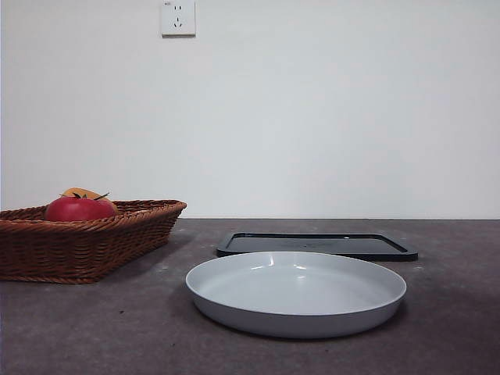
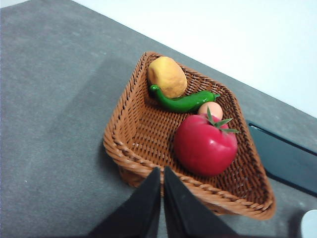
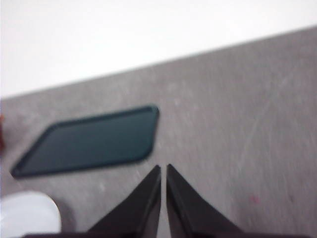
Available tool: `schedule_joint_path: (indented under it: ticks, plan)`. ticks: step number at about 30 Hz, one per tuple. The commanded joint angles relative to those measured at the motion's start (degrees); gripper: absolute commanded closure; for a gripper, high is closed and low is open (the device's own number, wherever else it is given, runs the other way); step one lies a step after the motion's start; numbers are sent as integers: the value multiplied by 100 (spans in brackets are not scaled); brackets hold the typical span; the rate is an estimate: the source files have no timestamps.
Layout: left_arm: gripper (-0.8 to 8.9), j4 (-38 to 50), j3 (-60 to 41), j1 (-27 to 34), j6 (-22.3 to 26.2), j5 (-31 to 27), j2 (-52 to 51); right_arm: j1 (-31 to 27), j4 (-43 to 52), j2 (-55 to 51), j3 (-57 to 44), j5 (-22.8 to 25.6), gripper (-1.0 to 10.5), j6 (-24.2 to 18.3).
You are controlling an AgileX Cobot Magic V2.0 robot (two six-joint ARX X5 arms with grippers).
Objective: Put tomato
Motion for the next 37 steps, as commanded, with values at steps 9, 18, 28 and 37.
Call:
schedule_joint_path:
  ticks: [9,18,28,37]
  plan:
    - [804,-535,1220,4,-22,511,673,-7,-623,752,1423,-225,939,85]
    - [804,-1591,2660,4,944,1309,1993,-7,-1884,2168,3104,-970,939,-721]
    - [804,-2973,4118,-162,1860,2072,3434,184,-3773,3816,4885,-1882,939,-1526]
    - [804,-4249,5034,-704,2385,2435,4227,1226,-4953,4651,5799,-1993,939,-1910]
